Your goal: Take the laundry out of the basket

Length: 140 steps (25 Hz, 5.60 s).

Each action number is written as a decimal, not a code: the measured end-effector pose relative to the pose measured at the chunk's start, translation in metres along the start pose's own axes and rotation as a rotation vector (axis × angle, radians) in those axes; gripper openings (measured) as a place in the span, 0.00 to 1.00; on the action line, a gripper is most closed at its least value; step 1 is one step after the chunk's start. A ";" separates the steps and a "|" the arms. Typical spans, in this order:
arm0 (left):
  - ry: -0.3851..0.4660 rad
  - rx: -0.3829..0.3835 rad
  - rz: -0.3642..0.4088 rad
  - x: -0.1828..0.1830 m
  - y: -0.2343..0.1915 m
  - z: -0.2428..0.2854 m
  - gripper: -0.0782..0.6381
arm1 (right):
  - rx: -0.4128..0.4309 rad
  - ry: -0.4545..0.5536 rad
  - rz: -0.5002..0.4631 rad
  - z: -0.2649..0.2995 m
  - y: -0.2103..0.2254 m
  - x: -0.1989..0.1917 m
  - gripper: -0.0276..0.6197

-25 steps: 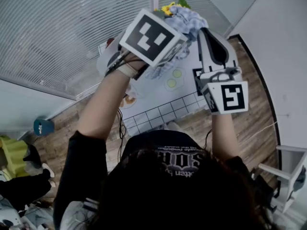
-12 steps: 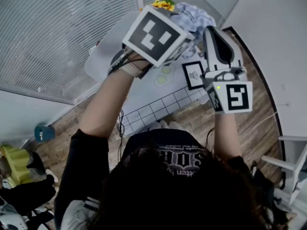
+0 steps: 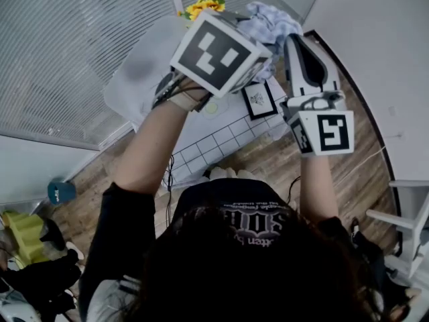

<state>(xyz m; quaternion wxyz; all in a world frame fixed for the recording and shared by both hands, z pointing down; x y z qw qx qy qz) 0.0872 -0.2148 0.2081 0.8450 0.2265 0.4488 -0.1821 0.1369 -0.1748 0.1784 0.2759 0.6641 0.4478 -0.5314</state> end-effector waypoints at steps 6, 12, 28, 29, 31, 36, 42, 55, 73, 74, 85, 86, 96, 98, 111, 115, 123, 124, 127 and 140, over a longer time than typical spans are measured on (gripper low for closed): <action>0.029 -0.013 -0.016 0.013 0.028 0.010 0.47 | -0.006 0.008 0.005 -0.020 0.015 0.007 0.09; 0.078 -0.026 -0.043 0.023 0.042 0.013 0.47 | -0.007 0.013 0.012 -0.025 0.022 0.007 0.09; 0.084 -0.006 -0.142 -0.017 0.078 0.019 0.47 | 0.023 -0.030 0.049 -0.054 0.015 -0.012 0.09; 0.086 -0.006 -0.150 -0.021 0.082 0.019 0.47 | 0.024 -0.032 0.052 -0.056 0.015 -0.013 0.09; 0.091 -0.003 -0.169 -0.028 0.088 0.021 0.47 | 0.025 -0.038 0.058 -0.059 0.014 -0.016 0.09; 0.101 0.019 -0.194 -0.043 0.096 0.024 0.47 | 0.027 -0.056 0.070 -0.066 0.010 -0.025 0.09; 0.126 0.030 -0.230 -0.057 0.103 0.023 0.47 | 0.026 -0.073 0.089 -0.074 0.007 -0.036 0.09; 0.253 0.136 -0.206 -0.088 0.111 0.010 0.47 | 0.027 -0.110 0.144 -0.085 0.001 -0.064 0.09; 0.242 0.189 -0.222 -0.126 0.137 0.017 0.47 | 0.053 -0.177 0.164 -0.102 -0.008 -0.099 0.09; 0.238 0.191 -0.220 -0.128 0.139 0.018 0.47 | 0.052 -0.181 0.165 -0.104 -0.008 -0.101 0.09; 0.218 0.215 -0.244 -0.148 0.150 0.021 0.47 | 0.045 -0.222 0.190 -0.122 -0.004 -0.120 0.09; 0.218 0.218 -0.246 -0.149 0.150 0.021 0.47 | 0.046 -0.227 0.192 -0.123 -0.004 -0.122 0.09; 0.204 0.210 -0.239 -0.157 0.164 0.022 0.47 | 0.034 -0.249 0.217 -0.137 -0.004 -0.135 0.09; 0.207 0.213 -0.238 -0.157 0.164 0.021 0.47 | 0.030 -0.243 0.214 -0.136 -0.004 -0.134 0.09; 0.209 0.237 -0.217 -0.156 0.158 0.018 0.47 | 0.031 -0.256 0.188 -0.135 -0.011 -0.134 0.09; 0.201 0.248 -0.216 -0.161 0.155 0.018 0.47 | 0.044 -0.268 0.149 -0.133 -0.017 -0.135 0.09; 0.197 0.248 -0.219 -0.163 0.154 0.017 0.47 | 0.043 -0.265 0.134 -0.131 -0.018 -0.132 0.08; 0.196 0.248 -0.219 -0.163 0.154 0.017 0.47 | 0.043 -0.264 0.134 -0.131 -0.018 -0.132 0.08; 0.197 0.250 -0.222 -0.164 0.152 0.016 0.47 | 0.045 -0.260 0.135 -0.129 -0.019 -0.132 0.08; 0.191 0.252 -0.217 -0.162 0.149 0.015 0.47 | 0.047 -0.235 0.127 -0.127 -0.016 -0.125 0.08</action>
Point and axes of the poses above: the fingertips, and each gripper's own axes: z forward along the fingers, y to its right, x out of its top, the point moved 2 cm from there along -z, backward along the fingers, and after that the axes turned 6 degrees about z, right-handed, at the moved point
